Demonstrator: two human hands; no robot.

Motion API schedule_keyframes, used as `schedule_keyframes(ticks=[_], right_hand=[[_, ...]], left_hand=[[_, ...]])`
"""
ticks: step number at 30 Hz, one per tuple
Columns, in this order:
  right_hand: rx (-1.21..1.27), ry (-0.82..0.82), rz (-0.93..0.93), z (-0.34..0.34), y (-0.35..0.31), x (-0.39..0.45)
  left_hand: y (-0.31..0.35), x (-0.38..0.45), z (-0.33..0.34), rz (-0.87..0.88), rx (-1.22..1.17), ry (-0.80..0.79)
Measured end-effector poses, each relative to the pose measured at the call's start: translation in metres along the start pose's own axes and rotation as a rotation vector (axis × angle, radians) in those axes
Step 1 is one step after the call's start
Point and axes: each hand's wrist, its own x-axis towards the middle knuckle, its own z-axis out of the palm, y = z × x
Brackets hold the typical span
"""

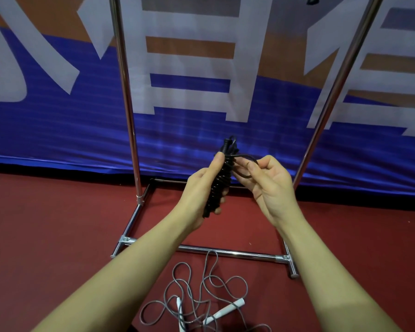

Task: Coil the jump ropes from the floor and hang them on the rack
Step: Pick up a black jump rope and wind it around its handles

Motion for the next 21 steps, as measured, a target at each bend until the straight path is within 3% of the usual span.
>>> schedule_keyframes(ticks=[2,4,8,12,15,21], right_hand=[[0.037,-0.003,0.003,-0.003,-0.002,0.001],[0.089,-0.008,0.025,-0.005,-0.003,0.001],[0.112,0.009,0.056,-0.007,0.001,0.001],[0.084,0.034,0.049,-0.005,0.002,0.003],[0.047,0.066,0.047,-0.005,0.003,0.004],[-0.025,0.126,0.063,-0.004,0.01,0.006]], left_hand=[[0.001,0.002,-0.003,0.005,-0.046,-0.147],[0.004,0.001,-0.005,0.034,-0.033,-0.178],[0.001,0.002,-0.008,0.047,-0.023,-0.041],[-0.001,0.003,-0.011,0.248,0.25,0.131],[-0.004,0.006,-0.012,0.306,0.34,0.245],[-0.008,0.01,-0.009,0.324,0.425,0.289]])
